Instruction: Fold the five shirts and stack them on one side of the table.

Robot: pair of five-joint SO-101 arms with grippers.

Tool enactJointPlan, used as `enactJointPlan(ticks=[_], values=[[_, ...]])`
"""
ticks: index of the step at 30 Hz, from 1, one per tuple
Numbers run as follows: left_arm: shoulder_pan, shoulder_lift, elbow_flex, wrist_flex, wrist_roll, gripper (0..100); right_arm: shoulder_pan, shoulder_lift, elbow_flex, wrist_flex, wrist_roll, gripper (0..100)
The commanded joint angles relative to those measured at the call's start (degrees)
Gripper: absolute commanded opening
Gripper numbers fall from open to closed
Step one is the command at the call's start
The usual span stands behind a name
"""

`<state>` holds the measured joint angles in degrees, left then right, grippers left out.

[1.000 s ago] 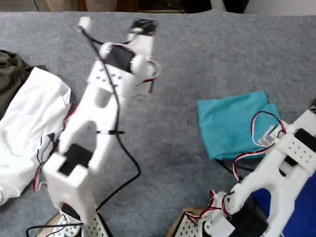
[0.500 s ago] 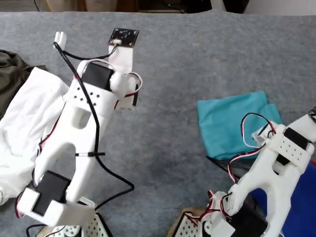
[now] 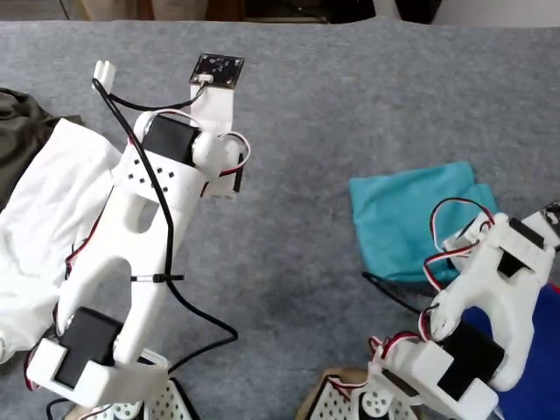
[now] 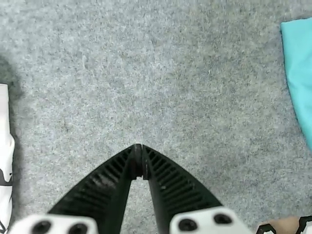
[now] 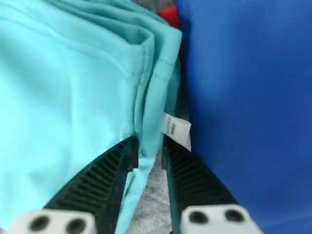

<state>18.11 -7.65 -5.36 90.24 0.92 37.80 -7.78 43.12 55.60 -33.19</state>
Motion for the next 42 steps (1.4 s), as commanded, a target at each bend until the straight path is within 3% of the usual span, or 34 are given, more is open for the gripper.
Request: enactJointPlan(ticks=[1, 7, 31, 36, 42], values=[[-0.4, -2.9, 0.0, -0.9, -0.6, 2, 0.7, -1.5, -2.7, 0.5, 0.2, 10.6], [-0.4, -2.9, 0.0, -0.9, -0.6, 2, 0.7, -5.6, -2.9, 4.0, 0.3, 18.8], [0.2, -2.9, 0.1, -1.0, -0.6, 2, 1.0, 5.8, -8.8, -2.8, 0.3, 18.9], [0.1, -2.9, 0.1, -1.0, -0.6, 2, -2.9, 4.4, -12.2, 2.1, -0.1, 18.9], [-0.4, -2.9, 0.1, -1.0, -0.6, 2, -4.4, 6.2, -13.1, 0.4, -0.2, 18.9]])
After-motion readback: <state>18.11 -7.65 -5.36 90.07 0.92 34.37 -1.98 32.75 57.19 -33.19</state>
